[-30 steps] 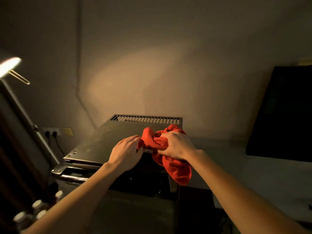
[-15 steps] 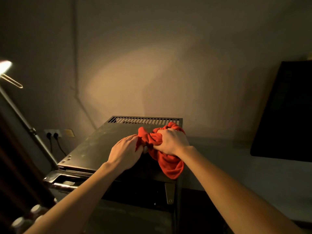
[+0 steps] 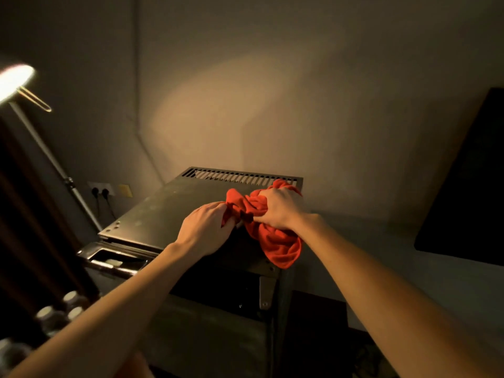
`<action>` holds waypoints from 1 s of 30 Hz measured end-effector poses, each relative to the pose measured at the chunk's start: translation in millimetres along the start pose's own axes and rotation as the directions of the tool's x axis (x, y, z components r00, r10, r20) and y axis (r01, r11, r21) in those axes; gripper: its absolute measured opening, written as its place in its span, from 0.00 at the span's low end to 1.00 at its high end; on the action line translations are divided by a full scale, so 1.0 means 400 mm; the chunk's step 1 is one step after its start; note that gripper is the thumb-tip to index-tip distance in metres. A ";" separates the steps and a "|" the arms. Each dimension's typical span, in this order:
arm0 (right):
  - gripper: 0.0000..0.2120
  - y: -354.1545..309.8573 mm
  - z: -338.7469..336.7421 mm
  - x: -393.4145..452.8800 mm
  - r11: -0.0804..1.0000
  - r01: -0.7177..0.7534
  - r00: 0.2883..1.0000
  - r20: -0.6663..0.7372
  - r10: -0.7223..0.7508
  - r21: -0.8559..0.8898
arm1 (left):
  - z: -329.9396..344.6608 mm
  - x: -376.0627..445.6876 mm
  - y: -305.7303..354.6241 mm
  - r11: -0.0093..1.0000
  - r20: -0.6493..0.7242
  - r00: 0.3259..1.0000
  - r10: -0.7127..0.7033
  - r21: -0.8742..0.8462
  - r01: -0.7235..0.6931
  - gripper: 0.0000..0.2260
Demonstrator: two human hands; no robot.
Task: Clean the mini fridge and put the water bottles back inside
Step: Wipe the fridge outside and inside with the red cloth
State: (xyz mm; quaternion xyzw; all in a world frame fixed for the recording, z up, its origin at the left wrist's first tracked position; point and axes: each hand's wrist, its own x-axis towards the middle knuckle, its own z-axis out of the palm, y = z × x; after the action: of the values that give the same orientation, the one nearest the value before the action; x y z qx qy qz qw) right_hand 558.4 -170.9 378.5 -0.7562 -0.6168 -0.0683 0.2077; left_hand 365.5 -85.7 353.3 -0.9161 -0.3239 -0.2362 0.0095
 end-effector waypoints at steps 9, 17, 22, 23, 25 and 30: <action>0.21 0.046 -0.062 -0.136 0.944 0.252 0.966 0.005 -0.259 0.215 | -0.056 -0.159 0.206 0.972 -0.047 0.978 -0.205 0.109 0.209 0.10; 0.18 0.130 -0.094 -0.256 0.880 0.321 0.946 -0.164 -0.279 0.351 | -0.089 -0.238 0.372 0.949 -0.103 0.954 -0.282 0.117 0.293 0.13; 0.16 0.181 -0.083 -0.284 0.881 0.313 0.946 -0.203 -0.254 0.356 | -0.070 -0.226 0.418 0.963 -0.089 0.967 -0.239 0.102 0.248 0.10; 0.17 0.187 -0.079 -0.288 0.882 0.302 0.950 -0.188 -0.249 0.361 | -0.066 -0.224 0.423 0.969 -0.094 0.970 -0.225 0.086 0.233 0.10; 0.18 0.195 -0.070 -0.293 0.877 0.293 0.954 -0.178 -0.241 0.381 | -0.060 -0.219 0.427 0.974 -0.078 0.975 -0.208 0.077 0.214 0.11; 0.18 0.208 -0.037 -0.310 0.846 0.319 0.946 -0.206 -0.252 0.428 | -0.037 -0.226 0.447 0.972 -0.093 0.971 -0.219 0.069 0.226 0.12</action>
State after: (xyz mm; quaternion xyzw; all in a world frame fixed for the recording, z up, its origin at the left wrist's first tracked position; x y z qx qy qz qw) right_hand 612.2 -301.7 328.1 -0.5790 -0.7048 -0.0056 0.4099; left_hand 404.8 -282.8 350.9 -0.8620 -0.4329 -0.2615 0.0330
